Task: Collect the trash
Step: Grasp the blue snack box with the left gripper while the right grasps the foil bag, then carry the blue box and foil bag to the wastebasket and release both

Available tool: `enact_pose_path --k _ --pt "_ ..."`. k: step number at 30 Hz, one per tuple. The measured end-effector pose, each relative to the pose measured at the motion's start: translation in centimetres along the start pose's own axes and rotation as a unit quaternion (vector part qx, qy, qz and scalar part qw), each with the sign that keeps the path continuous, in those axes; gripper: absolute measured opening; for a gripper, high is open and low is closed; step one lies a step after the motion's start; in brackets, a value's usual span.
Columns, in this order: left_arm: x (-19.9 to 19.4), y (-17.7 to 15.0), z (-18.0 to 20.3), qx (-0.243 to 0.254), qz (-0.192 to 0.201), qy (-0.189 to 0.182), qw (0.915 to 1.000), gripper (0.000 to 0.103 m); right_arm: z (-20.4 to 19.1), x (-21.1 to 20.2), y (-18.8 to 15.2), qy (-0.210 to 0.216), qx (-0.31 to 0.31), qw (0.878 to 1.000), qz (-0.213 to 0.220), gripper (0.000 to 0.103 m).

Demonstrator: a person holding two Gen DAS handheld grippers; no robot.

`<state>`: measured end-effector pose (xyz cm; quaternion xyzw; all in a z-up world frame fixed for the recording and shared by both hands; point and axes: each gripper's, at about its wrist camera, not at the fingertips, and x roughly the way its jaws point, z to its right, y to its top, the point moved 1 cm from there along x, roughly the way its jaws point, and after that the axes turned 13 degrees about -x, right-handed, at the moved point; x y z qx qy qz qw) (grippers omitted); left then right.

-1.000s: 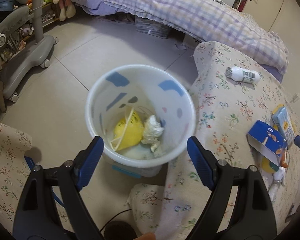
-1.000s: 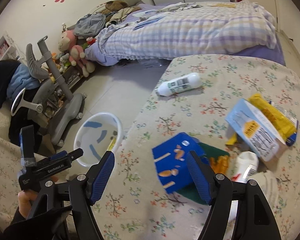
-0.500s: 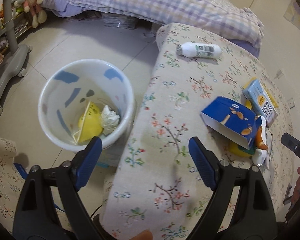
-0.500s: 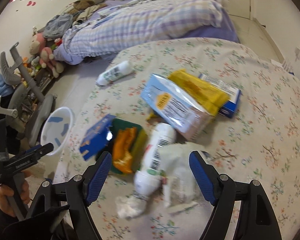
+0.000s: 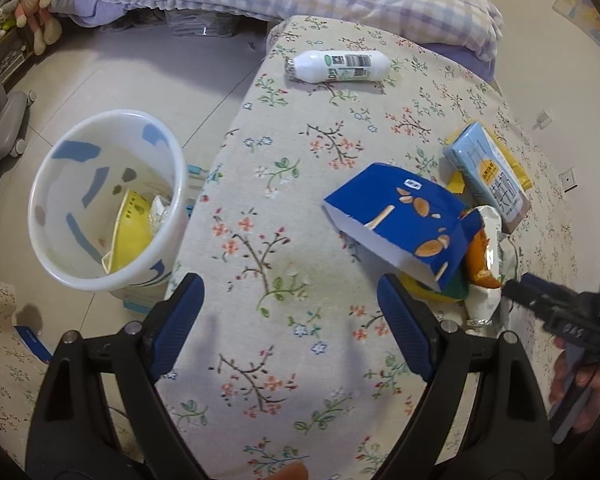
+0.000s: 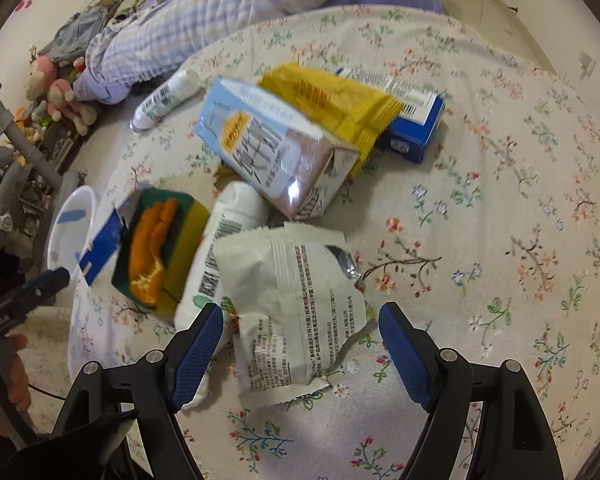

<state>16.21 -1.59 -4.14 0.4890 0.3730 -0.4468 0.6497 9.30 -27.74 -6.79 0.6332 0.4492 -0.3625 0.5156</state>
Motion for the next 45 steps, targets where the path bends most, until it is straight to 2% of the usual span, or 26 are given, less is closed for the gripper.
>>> enact_pose_path --k 3,10,17,20,33,35,38,45 --pt "-0.3 0.3 1.3 -0.005 -0.001 -0.005 1.0000 0.088 0.2 1.0 -0.2 0.010 0.000 1.000 -0.016 0.082" --pt "0.2 1.4 4.0 -0.055 -0.022 -0.042 0.9974 0.088 1.4 0.6 -0.5 0.037 0.008 0.999 -0.006 0.080" --pt "2.1 1.9 6.5 -0.091 -0.026 -0.024 0.9952 0.088 1.8 -0.1 -1.3 0.033 -0.010 0.999 -0.005 0.058" --pt "3.0 1.9 7.2 -0.103 -0.027 -0.017 0.9941 0.088 2.3 -0.2 -1.4 0.041 -0.009 0.999 -0.004 0.052" --pt "4.4 1.6 8.3 -0.114 -0.012 0.020 0.9932 0.088 5.1 -2.0 -2.3 0.045 0.009 0.999 0.013 0.052" --pt "4.3 1.2 8.3 -0.113 -0.008 0.019 0.9934 0.088 4.9 -1.9 -2.0 0.045 0.013 0.999 0.017 0.052" --pt "4.0 0.9 8.5 -0.098 -0.004 0.015 0.9951 0.077 5.2 -2.6 -2.0 0.047 0.017 0.998 0.025 0.052" --pt "3.0 0.7 8.1 -0.070 0.007 -0.005 0.9975 0.074 5.1 -3.3 -1.8 0.051 0.019 0.998 0.037 0.052"
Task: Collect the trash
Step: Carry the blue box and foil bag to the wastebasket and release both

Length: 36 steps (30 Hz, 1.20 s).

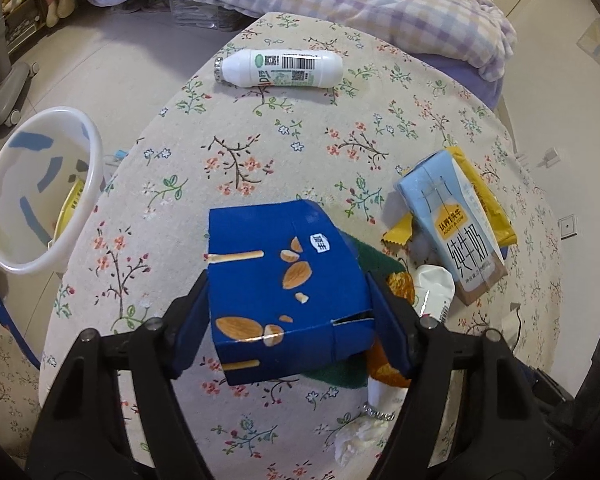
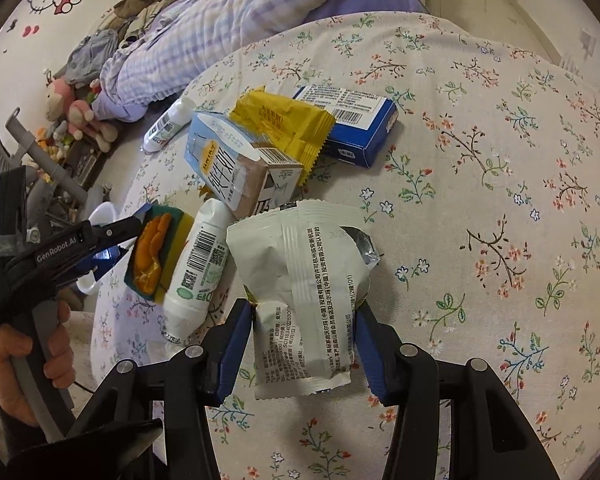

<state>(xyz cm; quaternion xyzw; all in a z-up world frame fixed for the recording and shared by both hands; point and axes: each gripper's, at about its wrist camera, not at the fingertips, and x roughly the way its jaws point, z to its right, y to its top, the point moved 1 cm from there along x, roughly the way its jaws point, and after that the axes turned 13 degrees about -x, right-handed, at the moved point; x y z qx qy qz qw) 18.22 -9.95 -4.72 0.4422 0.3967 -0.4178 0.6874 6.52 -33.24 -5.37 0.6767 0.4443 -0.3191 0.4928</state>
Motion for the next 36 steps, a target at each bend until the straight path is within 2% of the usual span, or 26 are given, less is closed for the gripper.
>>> enact_pose_path --k 8,17,36 --pt "-1.5 0.3 -1.7 0.023 0.026 -0.002 0.9994 0.074 -1.0 -0.7 0.7 0.005 -0.001 1.000 0.018 0.052" --pt "-2.9 1.1 -5.5 0.021 0.049 0.012 0.9985 0.074 -3.4 -0.5 2.1 0.011 -0.013 0.999 0.030 0.052" --pt "-5.0 3.2 -13.8 -0.001 0.084 0.033 0.9960 0.074 -13.0 2.9 5.9 0.042 -0.073 0.996 0.038 0.052"
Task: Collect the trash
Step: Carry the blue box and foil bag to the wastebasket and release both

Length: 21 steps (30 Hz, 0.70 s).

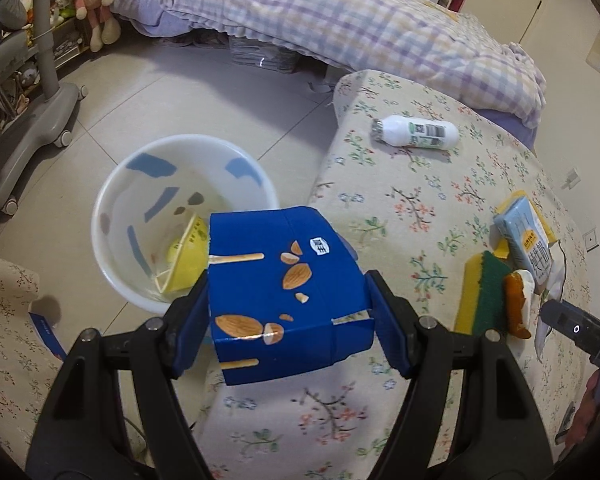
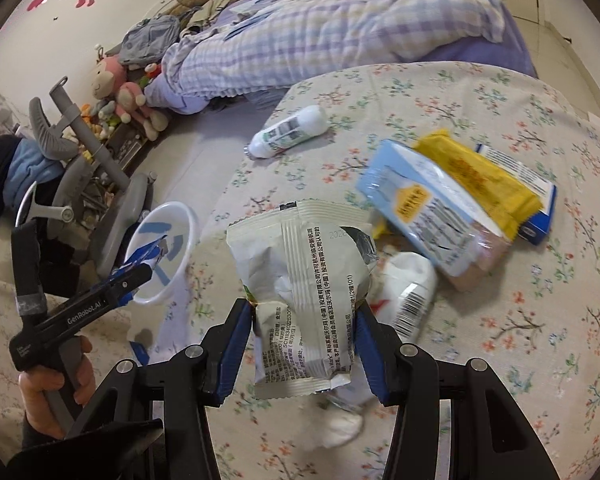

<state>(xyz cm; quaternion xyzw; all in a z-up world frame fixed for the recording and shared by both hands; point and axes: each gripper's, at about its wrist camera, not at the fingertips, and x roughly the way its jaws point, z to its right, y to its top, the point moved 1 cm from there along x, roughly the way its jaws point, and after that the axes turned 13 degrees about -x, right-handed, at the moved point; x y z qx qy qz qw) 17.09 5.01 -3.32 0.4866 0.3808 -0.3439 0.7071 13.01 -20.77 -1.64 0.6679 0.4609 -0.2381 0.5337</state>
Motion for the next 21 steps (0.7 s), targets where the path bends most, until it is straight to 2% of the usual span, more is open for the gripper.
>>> enact_pose_path --k 16,21 --pt "1.8 2.5 -7.4 -0.030 0.005 0.022 0.9993 0.074 -7.4 6.2 3.2 0.025 -0.034 0.999 -0.013 0.053" --pt "2.2 3.0 -8.7 -0.026 0.020 0.013 0.9994 0.075 -9.2 7.8 3.6 0.030 -0.039 0.999 -0.017 0.053"
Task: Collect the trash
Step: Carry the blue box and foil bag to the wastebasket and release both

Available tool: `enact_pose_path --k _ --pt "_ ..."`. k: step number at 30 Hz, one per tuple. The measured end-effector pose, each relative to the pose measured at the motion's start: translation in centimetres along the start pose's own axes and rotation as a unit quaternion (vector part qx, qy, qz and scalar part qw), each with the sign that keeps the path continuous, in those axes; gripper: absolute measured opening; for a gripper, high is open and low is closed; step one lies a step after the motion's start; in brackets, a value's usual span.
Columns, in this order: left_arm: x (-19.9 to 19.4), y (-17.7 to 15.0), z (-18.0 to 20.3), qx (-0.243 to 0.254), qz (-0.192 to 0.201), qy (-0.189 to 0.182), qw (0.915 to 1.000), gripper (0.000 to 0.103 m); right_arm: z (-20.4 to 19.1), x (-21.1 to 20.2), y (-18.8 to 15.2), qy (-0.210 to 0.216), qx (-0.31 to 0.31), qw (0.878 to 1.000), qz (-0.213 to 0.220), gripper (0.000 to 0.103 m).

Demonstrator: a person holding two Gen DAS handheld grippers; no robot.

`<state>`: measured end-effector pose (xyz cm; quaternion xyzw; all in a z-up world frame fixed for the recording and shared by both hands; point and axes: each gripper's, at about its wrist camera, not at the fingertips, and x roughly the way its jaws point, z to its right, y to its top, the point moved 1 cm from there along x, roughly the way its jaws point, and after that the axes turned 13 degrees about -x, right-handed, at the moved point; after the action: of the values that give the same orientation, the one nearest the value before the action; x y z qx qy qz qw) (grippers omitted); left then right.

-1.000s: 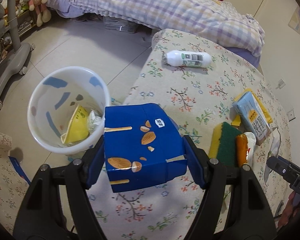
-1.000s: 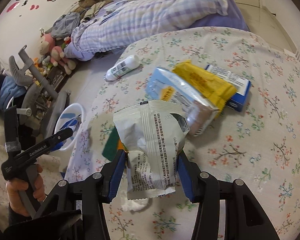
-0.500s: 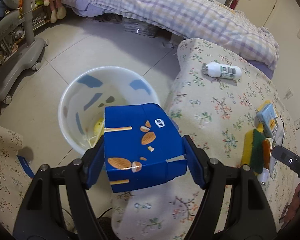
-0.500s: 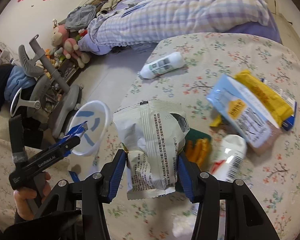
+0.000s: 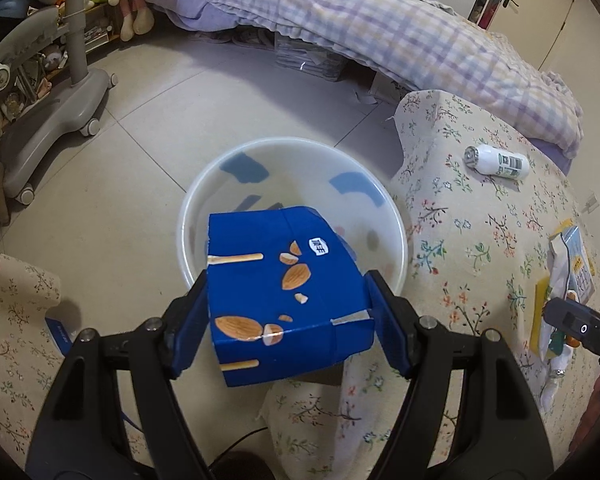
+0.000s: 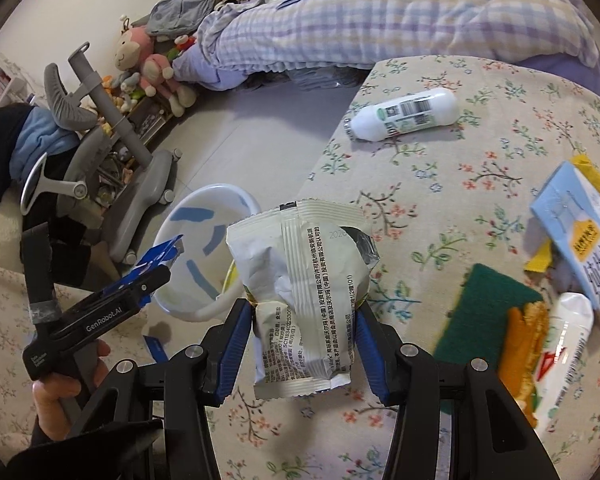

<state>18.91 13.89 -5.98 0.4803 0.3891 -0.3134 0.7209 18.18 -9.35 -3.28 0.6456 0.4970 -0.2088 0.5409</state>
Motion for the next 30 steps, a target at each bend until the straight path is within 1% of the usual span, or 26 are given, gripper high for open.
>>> enact_pose_path --k 2,4,6,9,12,14,19,22,26,30 --pt "0.1 0.3 -0.4 0.002 -0.001 -0.005 1.0000 0.078 -0.6 0.6 0.1 -0.001 -0.004 1.000 -0.001 0.053" --pt "0.1 0.4 -0.9 -0.004 0.001 0.006 1.0000 0.086 -1.0 1.1 0.3 -0.003 -0.008 1.000 -0.002 0.053" --pt "-0.2 0.5 -1.5 -0.011 0.005 0.013 0.9998 0.087 -1.5 1.7 0.5 -0.004 -0.011 1.000 -0.004 0.053" --pt "-0.4 0.7 -2.6 -0.026 -0.001 0.034 0.9991 0.087 -2.1 2.5 0.7 -0.005 -0.014 1.000 -0.006 0.053" --pt "-0.5 0.5 -3.5 -0.034 -0.005 0.046 0.9984 0.088 -2.7 3.2 0.9 -0.006 -0.018 1.000 -0.007 0.054" --pt "-0.7 0.2 -3.9 -0.026 -0.005 0.061 0.9978 0.088 -3.4 3.7 1.2 -0.004 -0.023 1.000 -0.006 0.054" --pt "-1.1 -0.1 -4.8 0.003 0.005 0.083 0.9965 0.088 -5.2 5.1 2.1 0.000 -0.044 0.999 0.001 0.054" --pt "-1.3 0.0 -5.4 -0.001 0.003 0.090 0.9959 0.088 -6.2 6.0 2.7 0.007 -0.049 0.999 0.005 0.054" --pt "-1.5 0.1 -6.0 -0.017 0.001 0.085 0.9962 0.088 -7.6 7.2 3.2 0.017 -0.056 0.998 0.009 0.054" --pt "-1.6 0.1 -6.0 -0.014 0.002 0.089 0.9959 0.088 -8.2 8.0 3.5 0.024 -0.061 0.998 0.014 0.054"
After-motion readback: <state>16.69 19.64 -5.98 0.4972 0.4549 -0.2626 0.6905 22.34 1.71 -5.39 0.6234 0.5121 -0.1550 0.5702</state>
